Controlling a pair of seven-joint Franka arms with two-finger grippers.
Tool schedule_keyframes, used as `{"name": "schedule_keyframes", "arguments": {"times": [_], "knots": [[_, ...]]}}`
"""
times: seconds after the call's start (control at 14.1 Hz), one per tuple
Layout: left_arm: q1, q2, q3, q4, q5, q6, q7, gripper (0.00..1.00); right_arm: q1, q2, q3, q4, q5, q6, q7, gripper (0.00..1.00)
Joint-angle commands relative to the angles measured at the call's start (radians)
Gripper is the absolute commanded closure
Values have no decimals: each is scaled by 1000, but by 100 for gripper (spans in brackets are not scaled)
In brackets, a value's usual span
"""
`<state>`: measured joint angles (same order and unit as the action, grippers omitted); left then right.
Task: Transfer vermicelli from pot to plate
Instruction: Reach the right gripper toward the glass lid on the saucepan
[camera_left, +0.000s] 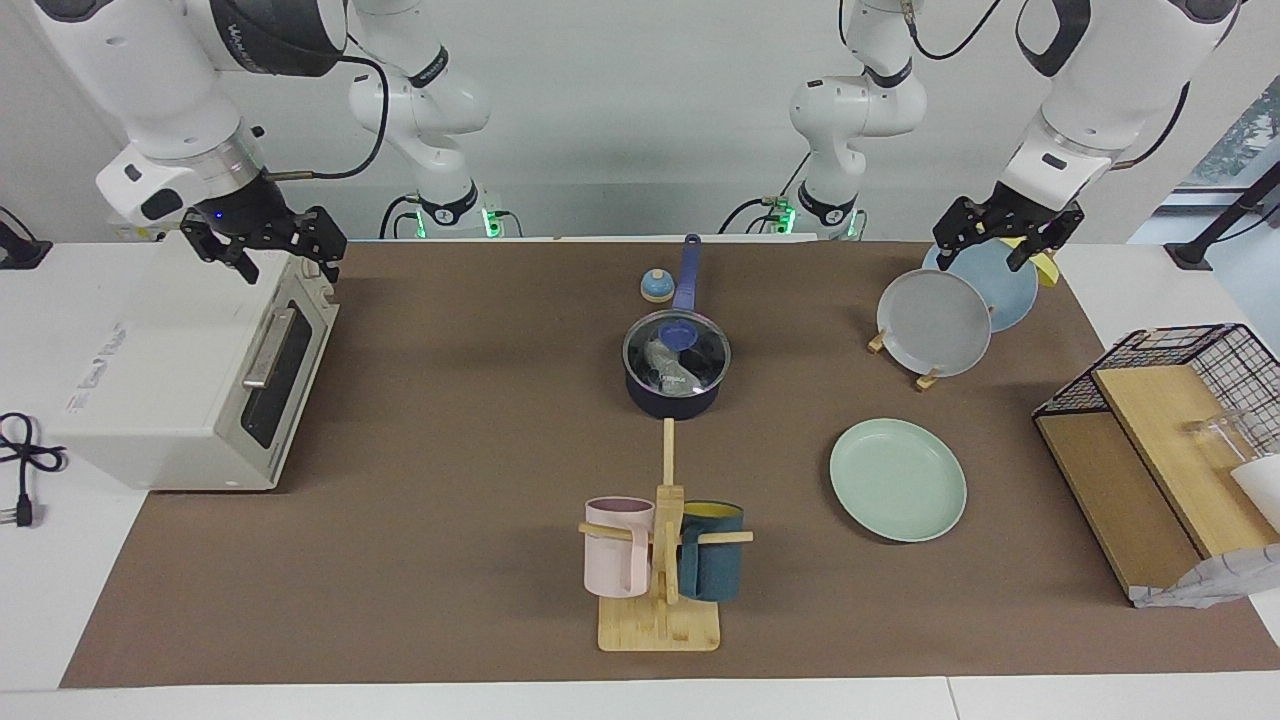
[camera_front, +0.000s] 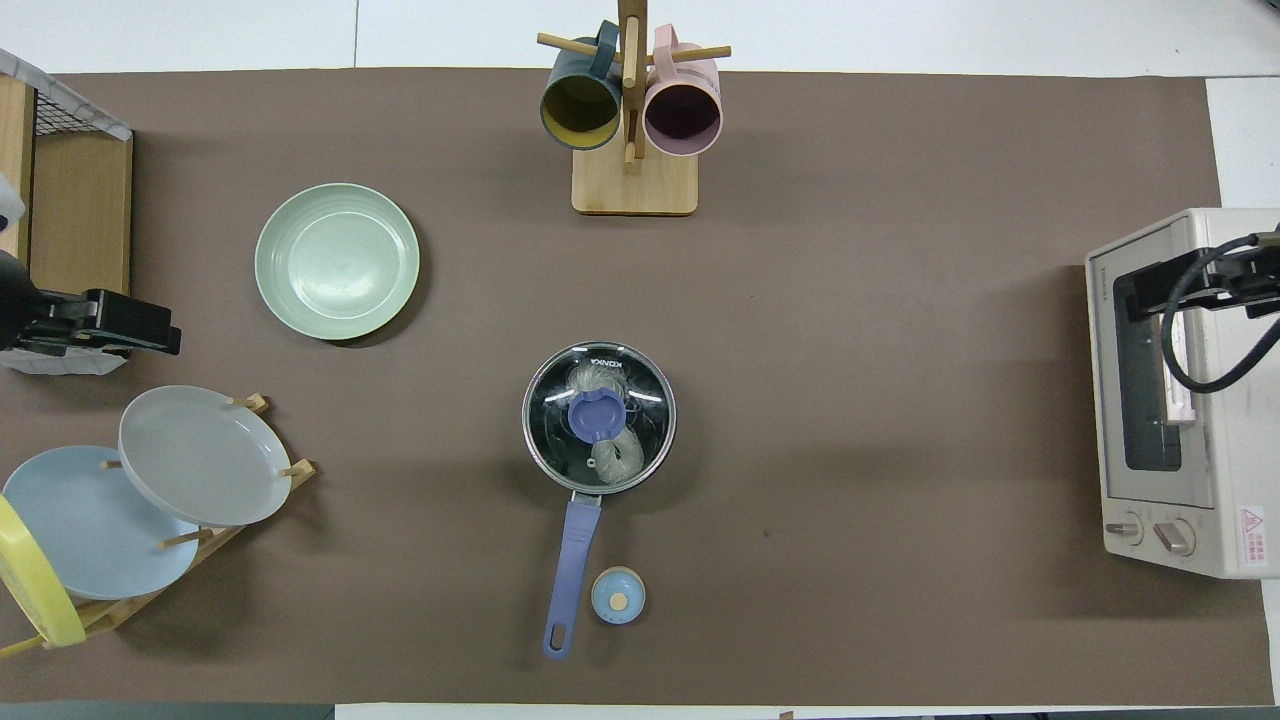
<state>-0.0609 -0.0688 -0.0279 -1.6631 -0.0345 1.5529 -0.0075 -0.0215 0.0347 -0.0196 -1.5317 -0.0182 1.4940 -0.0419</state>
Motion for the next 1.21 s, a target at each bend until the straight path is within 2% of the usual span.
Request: {"name": "schedule_keyframes", "arguments": {"times": [0.0,0.43,0.57,0.78,1.14], "knots": [[-7,-3,3,11,-12,4,-14,0,-5,-4,4,4,1,-14,4,0],[-5,-5,3,8,-24,7,-11,0,6,-19,6,-19,9,-14,2,0],[-7,-5,3,9,-30,7,-14,0,60,-12,10,-4,11,-11,26,0],[-5,-5,3,6,-30,7,-12,0,147,14,20,56,14,-58,161,0],[-5,-5,3,6,-30,10,-11,0,362,204,20,277,18,-132,413,0]]}}
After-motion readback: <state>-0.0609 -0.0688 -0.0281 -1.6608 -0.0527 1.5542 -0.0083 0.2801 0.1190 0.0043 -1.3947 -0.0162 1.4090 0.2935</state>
